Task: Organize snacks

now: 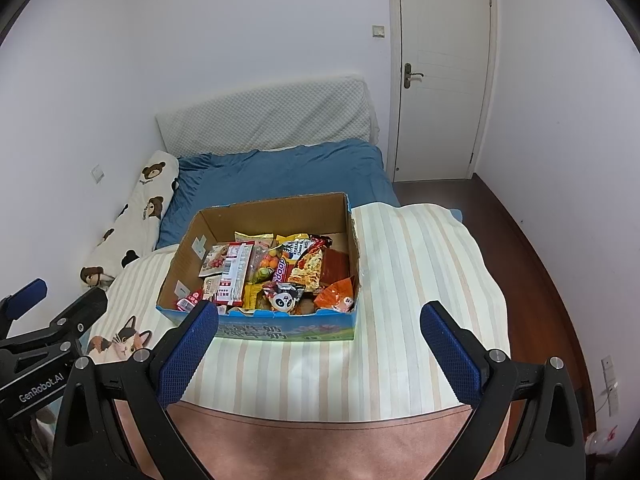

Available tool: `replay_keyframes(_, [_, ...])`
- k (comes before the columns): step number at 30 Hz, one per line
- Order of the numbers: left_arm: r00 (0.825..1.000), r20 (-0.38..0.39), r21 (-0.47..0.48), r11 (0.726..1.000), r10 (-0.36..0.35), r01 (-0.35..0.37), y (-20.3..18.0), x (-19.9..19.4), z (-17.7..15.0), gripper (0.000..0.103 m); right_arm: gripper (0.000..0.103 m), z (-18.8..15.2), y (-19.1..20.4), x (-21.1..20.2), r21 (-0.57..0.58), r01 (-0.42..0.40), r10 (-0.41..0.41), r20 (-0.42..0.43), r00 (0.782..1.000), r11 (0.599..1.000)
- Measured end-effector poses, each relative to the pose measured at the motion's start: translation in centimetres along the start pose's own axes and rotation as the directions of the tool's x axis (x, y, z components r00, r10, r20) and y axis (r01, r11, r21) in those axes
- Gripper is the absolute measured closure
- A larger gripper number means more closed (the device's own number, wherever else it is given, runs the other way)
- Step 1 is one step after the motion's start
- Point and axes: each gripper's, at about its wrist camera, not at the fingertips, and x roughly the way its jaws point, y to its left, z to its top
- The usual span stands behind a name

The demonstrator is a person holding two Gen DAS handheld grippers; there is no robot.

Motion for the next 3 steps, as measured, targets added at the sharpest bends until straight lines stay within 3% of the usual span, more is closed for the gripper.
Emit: replay_keyframes(3, [1.000, 0.008, -0.001, 1.000, -0.002, 0.002, 0.09, -0.12, 0.05, 0.000, 0.000, 0.07, 0.07, -0.11, -0.001, -0.001, 0.001, 0.000, 1.000, 1.000])
